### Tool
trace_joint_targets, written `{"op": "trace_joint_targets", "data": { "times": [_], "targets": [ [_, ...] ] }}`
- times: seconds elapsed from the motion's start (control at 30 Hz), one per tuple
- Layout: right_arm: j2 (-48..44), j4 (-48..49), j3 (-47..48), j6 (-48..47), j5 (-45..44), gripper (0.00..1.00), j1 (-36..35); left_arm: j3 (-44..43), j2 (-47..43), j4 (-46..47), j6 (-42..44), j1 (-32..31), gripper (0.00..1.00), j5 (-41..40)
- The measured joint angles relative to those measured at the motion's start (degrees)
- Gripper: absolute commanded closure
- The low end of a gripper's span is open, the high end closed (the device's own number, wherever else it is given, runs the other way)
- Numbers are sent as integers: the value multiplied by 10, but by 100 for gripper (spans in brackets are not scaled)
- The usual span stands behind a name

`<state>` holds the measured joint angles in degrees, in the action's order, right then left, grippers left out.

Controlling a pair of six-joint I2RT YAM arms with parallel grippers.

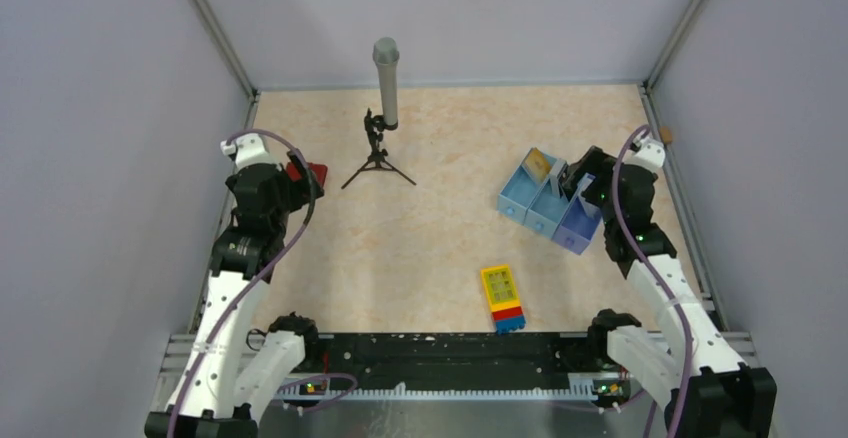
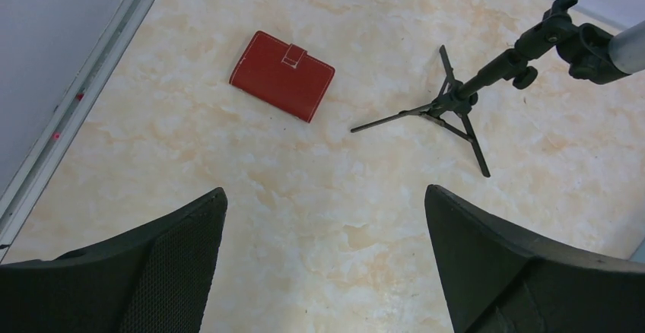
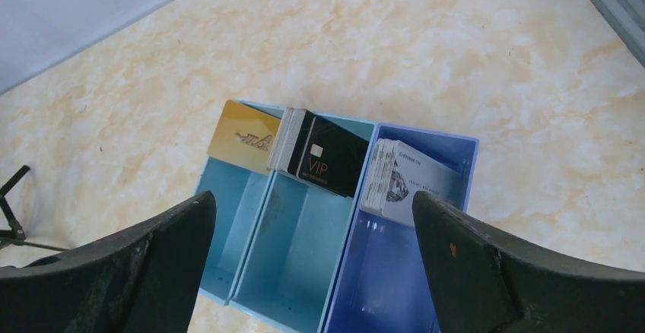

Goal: Put the credit cards into the card holder
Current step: Pick up the card holder from the center of the board.

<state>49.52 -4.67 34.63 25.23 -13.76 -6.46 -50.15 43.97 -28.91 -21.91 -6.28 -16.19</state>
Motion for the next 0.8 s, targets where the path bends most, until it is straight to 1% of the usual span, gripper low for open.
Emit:
{"op": "trace_joint_targets", "data": {
  "times": [0.23,0.37,0.5,0.63,0.7,0.8],
  "targets": [
    [-15,-27,11,-11,0,1,0,-7,58,-20,-23,2,1,-32],
    [-29,-38,11,-13,3,1,0,-7,115,-28,-50,24,1,-36],
    [-42,-44,11,-12,14,1,0,-7,167,-22,-93,97,1,10],
    [-46,-43,11,-12,29,1,0,-7,220,2,-142,141,1,45],
    [-46,-44,11,-12,35,1,0,-6,257,18,-170,151,5,64],
    [-46,-44,11,-12,43,1,0,4,302,62,-211,166,13,96]
  ]
}}
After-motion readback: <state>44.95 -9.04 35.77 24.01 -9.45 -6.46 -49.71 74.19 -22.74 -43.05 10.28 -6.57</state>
